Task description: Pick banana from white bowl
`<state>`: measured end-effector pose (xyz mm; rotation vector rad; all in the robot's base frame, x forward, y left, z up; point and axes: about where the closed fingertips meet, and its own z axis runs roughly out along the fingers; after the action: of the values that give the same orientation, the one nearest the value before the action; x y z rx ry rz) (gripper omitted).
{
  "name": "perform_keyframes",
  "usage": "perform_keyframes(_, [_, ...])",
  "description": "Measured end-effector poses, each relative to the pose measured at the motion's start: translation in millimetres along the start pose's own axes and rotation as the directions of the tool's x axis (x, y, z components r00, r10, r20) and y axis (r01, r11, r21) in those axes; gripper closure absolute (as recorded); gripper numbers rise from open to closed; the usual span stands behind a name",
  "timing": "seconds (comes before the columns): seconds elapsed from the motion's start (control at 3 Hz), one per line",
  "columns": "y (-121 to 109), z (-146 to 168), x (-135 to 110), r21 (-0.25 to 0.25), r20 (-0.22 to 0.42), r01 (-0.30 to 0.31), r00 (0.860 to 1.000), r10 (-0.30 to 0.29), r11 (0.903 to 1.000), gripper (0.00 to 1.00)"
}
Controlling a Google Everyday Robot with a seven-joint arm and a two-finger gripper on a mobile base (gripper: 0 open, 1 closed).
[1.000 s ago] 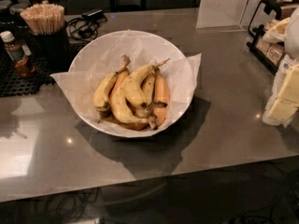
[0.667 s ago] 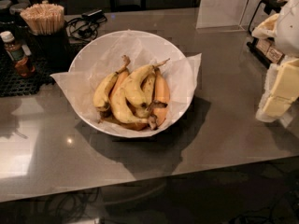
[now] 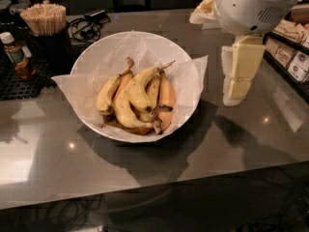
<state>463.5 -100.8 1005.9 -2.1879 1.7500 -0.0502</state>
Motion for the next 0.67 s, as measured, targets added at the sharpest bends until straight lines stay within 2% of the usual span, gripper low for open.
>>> perform_keyframes(0.33, [-14.0,11.8,-37.7,-0.058,0.070,0.171,0.983,-0.167,0.9835,0.00])
perform_keyframes(0.67, [-33.6,31.0,-65.8,-0.081,0.167,0.338,0.932,-0.321,0.9379,0.00])
